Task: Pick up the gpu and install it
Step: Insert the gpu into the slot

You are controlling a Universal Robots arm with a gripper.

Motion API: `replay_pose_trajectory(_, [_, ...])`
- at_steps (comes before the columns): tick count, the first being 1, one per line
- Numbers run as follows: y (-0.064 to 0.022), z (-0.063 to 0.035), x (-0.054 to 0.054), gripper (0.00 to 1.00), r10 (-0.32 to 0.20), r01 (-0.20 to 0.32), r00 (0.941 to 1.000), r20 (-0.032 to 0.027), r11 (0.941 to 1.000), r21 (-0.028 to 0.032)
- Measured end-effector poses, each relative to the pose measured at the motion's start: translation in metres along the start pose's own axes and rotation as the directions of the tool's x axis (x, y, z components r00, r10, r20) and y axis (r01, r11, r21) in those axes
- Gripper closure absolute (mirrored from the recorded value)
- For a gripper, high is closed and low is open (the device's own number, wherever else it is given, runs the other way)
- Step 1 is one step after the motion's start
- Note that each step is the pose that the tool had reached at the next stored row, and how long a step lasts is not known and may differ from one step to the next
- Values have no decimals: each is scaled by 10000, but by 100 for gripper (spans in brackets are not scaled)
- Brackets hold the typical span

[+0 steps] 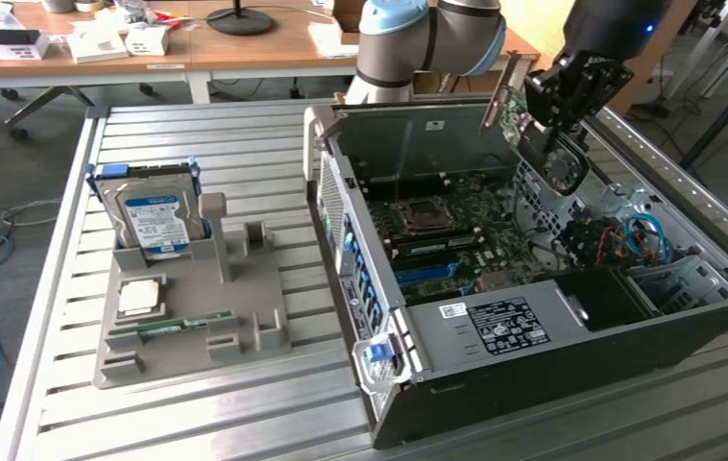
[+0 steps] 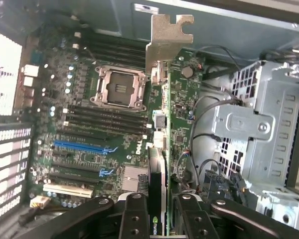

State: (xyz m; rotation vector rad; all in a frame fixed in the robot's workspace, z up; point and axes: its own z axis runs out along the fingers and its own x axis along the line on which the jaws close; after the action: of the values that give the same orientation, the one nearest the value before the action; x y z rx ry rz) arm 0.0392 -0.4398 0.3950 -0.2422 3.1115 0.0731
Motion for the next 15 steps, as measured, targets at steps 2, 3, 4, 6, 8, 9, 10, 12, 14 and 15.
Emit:
replay_pose_trajectory(2, [0,0,0,73,-305,305,9995,-13,9995,-7])
replay_pose_trajectory(3, [0,0,0,73,-459,459,9989,-20,9989,-11])
replay_pose_trajectory(4, [0,0,0,73,-615,615,9981,-27,9981,-15])
replay_pose_trajectory(6, [0,0,0,73,-940,940,9956,-41,9956,-24])
replay_pose_trajectory(8, [0,0,0,73,-1271,1271,9919,-55,9919,-33])
replay_pose_trajectory(9, [0,0,0,73,-1439,1439,9896,-62,9896,-39])
replay_pose_trajectory(10, [0,0,0,73,-1598,1597,9871,-69,9872,-43])
replay_pose_trajectory(12, [0,0,0,73,-1928,1928,9812,-82,9812,-54])
replay_pose_trajectory(14, [0,0,0,73,-2230,2230,9748,-95,9748,-64])
replay_pose_trajectory(15, [0,0,0,73,-2387,2386,9710,-100,9711,-68])
